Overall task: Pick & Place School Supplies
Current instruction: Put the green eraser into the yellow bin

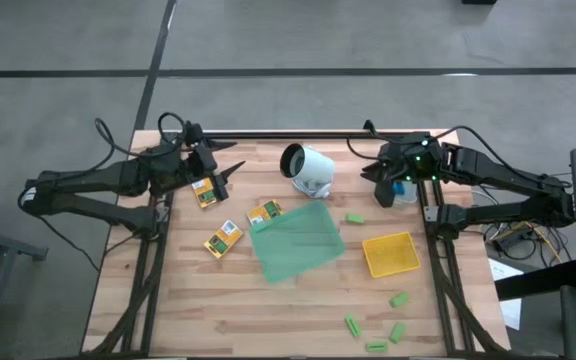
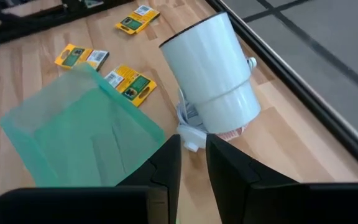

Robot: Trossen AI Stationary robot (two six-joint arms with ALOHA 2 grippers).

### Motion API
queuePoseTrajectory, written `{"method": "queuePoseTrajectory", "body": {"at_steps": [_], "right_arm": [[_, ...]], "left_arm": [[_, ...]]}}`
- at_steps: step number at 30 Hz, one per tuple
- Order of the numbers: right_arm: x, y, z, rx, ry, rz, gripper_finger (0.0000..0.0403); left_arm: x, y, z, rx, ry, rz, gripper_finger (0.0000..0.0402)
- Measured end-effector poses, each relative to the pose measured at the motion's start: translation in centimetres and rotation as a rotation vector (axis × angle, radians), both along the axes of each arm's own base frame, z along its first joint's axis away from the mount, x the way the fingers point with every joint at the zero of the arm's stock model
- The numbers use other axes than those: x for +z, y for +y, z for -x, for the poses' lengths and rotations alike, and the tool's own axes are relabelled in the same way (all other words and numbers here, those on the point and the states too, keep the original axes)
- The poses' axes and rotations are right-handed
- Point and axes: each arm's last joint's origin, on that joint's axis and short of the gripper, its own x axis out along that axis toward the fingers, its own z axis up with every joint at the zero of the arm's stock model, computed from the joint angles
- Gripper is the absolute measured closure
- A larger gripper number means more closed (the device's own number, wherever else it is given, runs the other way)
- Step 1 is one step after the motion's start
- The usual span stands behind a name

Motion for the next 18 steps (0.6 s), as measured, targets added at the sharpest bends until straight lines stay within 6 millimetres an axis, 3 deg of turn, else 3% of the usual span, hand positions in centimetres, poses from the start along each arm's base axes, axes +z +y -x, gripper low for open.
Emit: {"method": "queuePoseTrajectory", "body": {"at_steps": [18], "right_arm": [[-1.3, -0.1, 0.8, -0.117, 0.138, -0.019, 0.0318]], "left_arm": [[0.0, 0.0, 0.0, 0.000, 0.000, 0.000, 0.0165]]}}
